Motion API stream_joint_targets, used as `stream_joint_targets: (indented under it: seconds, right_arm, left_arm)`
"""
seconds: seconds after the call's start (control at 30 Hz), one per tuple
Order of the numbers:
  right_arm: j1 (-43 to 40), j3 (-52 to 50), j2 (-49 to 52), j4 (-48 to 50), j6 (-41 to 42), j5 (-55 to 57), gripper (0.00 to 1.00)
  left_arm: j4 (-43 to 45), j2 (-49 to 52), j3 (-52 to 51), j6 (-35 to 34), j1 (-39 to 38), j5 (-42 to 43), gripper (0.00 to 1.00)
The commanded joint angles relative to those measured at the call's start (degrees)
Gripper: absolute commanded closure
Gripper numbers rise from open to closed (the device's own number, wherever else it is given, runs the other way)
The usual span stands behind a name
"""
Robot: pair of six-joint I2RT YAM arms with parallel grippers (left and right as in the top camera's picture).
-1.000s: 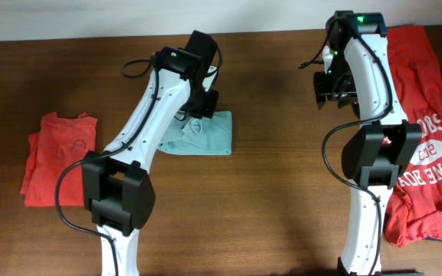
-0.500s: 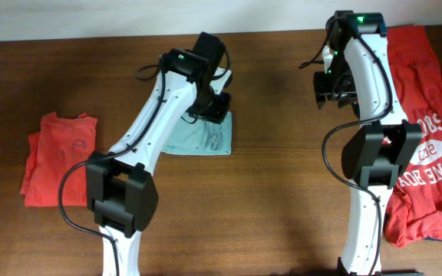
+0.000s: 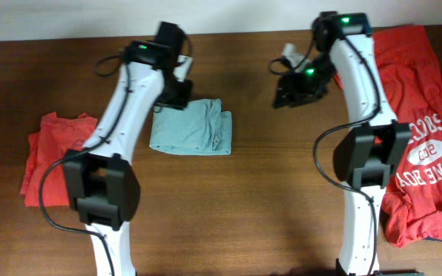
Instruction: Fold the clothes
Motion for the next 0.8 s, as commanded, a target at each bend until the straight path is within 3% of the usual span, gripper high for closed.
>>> stream_joint_targets:
  seconds: [0.0, 0.07, 0.1, 0.13, 0.37, 0.77]
  right_arm:
    - [6.32, 0.94, -1.66, 0.72, -7.93, -15.91, 0.46]
    - [8.94, 0.94, -1.51, 3.17, -7.80, -21.51, 0.72]
    - [10.21, 0.94, -1.27, 5.20, -6.60, -24.98, 0.92]
    - [10.93, 0.94, -1.03, 6.82, -5.22, -26.88, 0.96]
    - [15.93, 0.94, 2.89, 16.68, 1.42, -29.05, 0.96]
    - [16.15, 0.94, 13.64, 18.91, 1.60, -27.43, 0.96]
  left_arm:
    - [-0.13, -1.60, 1.14, -0.74, 4.15, 3.54, 0.65]
    - [-0.11, -1.01, 1.14, -0.70, 5.11, 4.37, 0.71]
    - [0.11, -0.24, 1.14, -0.52, 5.35, 4.37, 0.78]
    - [0.26, 0.15, 1.11, -0.48, 5.35, 4.33, 0.78]
    - [0.74, 4.81, 1.09, -0.50, 5.33, 4.42, 0.79]
    - [4.07, 11.63, 1.09, -0.11, 5.35, 3.04, 0.79]
